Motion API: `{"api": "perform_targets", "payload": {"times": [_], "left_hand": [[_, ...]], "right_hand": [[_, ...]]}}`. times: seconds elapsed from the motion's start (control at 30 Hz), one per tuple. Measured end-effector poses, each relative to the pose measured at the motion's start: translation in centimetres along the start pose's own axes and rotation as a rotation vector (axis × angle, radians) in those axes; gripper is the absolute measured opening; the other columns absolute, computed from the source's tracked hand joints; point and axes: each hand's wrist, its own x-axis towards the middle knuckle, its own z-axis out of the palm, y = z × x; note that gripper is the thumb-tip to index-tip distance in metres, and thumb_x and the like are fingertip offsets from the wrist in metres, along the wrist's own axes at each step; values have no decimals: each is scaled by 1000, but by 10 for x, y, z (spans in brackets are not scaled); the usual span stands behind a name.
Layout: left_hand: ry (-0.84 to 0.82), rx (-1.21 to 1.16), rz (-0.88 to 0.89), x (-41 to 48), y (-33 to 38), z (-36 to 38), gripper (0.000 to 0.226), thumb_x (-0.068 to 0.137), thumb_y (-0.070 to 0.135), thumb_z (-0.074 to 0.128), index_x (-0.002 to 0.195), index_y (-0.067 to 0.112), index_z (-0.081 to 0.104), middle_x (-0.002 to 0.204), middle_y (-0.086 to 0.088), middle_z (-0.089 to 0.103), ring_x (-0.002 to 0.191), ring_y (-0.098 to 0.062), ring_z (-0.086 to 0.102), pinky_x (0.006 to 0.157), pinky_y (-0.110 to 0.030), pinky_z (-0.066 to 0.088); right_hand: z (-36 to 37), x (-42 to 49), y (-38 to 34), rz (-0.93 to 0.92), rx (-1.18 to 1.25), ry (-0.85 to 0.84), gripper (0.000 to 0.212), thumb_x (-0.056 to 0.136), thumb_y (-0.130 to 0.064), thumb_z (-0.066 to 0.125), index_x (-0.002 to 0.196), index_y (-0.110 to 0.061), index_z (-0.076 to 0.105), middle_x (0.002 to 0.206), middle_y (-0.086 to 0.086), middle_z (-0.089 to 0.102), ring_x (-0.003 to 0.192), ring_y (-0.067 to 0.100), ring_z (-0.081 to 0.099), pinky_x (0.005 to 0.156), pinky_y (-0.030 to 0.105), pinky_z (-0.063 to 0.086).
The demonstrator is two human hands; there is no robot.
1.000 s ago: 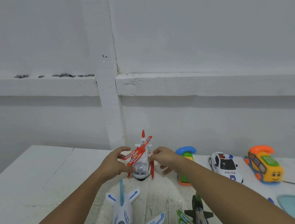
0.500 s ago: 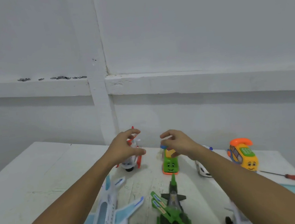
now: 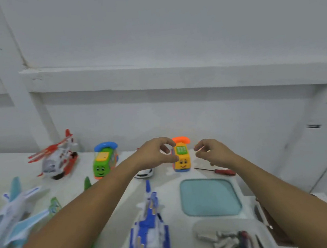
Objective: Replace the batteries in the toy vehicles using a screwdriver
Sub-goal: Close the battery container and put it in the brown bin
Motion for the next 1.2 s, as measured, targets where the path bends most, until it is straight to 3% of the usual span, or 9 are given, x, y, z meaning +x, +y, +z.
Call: {"api": "perform_targets", "payload": {"times": [0.1, 0.27, 0.37, 0.5, 0.73, 0.87, 1.03, 1.13, 1.2], "left_hand": [[-65, 32, -28, 5, 24, 39, 42, 81, 38, 77, 119, 31, 60, 108, 2, 62, 85, -8, 56, 74, -20, 44], [-146, 104, -93, -4, 44, 84, 47, 82, 40, 75, 125, 30, 57, 114, -1, 61, 94, -11, 57, 83, -22, 42], [-170, 116, -143, -18, 48, 99, 49, 82, 42, 74, 127, 32, 56, 117, 0, 59, 92, -11, 56, 84, -22, 42], [-155, 110, -210, -42, 47, 112, 45, 82, 41, 74, 123, 31, 58, 116, 4, 58, 93, -10, 58, 79, -22, 47], [-71, 54, -222, -84, 40, 131, 31, 84, 37, 73, 113, 32, 62, 107, 12, 57, 91, -6, 62, 71, -19, 50], [23, -11, -229, -105, 26, 140, 20, 90, 25, 67, 109, 31, 63, 108, 10, 61, 91, -6, 64, 74, -20, 49], [99, -134, -247, -122, 11, 151, 23, 95, 15, 55, 107, 31, 66, 109, 13, 66, 93, -3, 63, 72, -17, 45], [164, -239, -292, -119, 10, 151, 22, 98, 17, 50, 105, 29, 66, 103, 5, 68, 87, -15, 65, 74, -30, 53], [171, -260, -339, -108, 12, 150, 23, 98, 15, 47, 109, 24, 65, 98, -1, 67, 78, -19, 63, 64, -30, 54]], "right_hand": [[-16, -6, 47, 47, -137, -15, 18, 92, -17, 58, 108, -19, 65, 110, 4, 64, 88, 16, 58, 67, 22, 41], [-14, -16, 97, 107, -244, -54, 35, 95, -16, 58, 129, -11, 59, 140, 7, 53, 130, 25, 47, 108, 32, 34], [-9, -22, 112, 103, -198, -39, 34, 91, 3, 47, 119, -2, 65, 126, 17, 62, 118, 32, 55, 96, 33, 41], [-8, -34, 117, 69, -62, 84, 21, 94, -2, 53, 109, 3, 67, 109, 18, 65, 100, 30, 59, 71, 24, 35], [-24, -55, 120, 99, 169, 184, 20, 94, -2, 52, 107, -10, 66, 112, 12, 65, 89, 19, 56, 77, 36, 52], [-42, -106, 96, 33, 385, 115, 25, 92, 4, 55, 104, -16, 65, 105, 5, 66, 84, 15, 60, 66, 23, 56], [-47, -187, 74, -18, 187, -94, 26, 92, -4, 61, 99, -29, 69, 93, -12, 68, 79, 0, 61, 67, 17, 49], [-36, -218, 74, -4, 39, -112, 28, 92, -7, 61, 98, -34, 69, 94, -15, 63, 75, -8, 57, 57, 9, 42], [-24, -226, 77, -60, -66, -80, 30, 92, -6, 61, 97, -35, 67, 97, -18, 60, 84, -11, 52, 66, 6, 39]]}}
